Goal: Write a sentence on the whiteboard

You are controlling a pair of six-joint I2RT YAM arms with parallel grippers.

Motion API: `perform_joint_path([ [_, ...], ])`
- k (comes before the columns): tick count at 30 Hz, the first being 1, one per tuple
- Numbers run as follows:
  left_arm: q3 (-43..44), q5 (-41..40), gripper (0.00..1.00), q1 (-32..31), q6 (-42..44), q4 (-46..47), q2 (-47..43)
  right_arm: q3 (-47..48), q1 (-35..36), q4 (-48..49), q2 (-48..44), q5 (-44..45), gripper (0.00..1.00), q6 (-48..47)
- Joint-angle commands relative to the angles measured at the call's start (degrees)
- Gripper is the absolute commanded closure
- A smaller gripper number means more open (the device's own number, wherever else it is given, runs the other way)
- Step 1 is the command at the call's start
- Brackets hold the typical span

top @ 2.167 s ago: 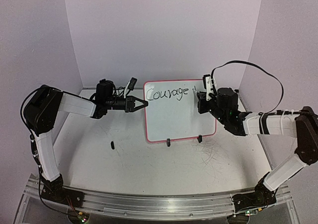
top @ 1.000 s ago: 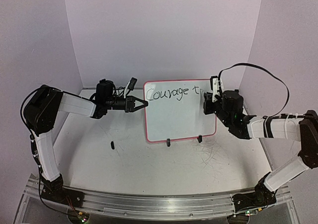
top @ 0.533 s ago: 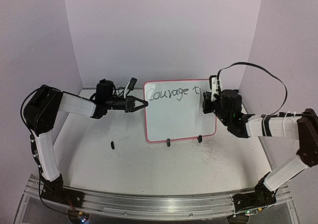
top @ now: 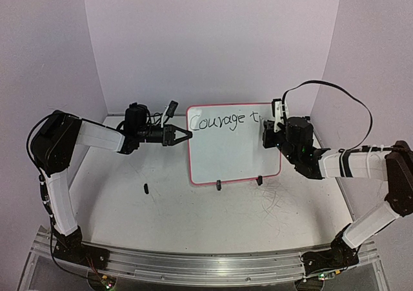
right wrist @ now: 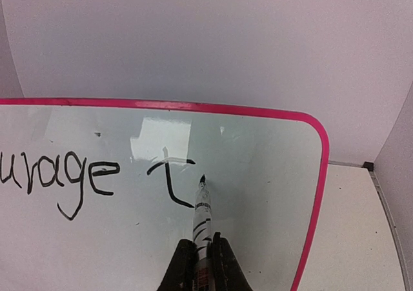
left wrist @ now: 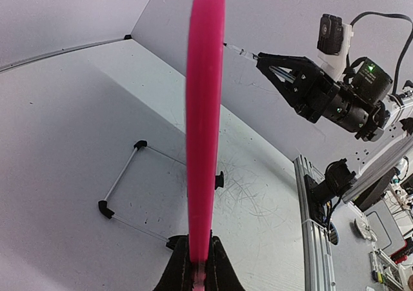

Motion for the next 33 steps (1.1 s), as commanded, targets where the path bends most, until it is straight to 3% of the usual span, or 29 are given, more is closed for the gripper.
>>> perform_joint_path([
  [1,0.5,2.5,1.00,-0.9,1.2,-0.2,-3.3,-0.8,-0.2,-0.3,-1.0,0.9,1.00,1.7],
  [33,0.6,2.6,1.00,-1.0,1.2,-0.2,-3.0,-0.2,-0.8,1.3,-0.7,4.2,1.00,0.9],
])
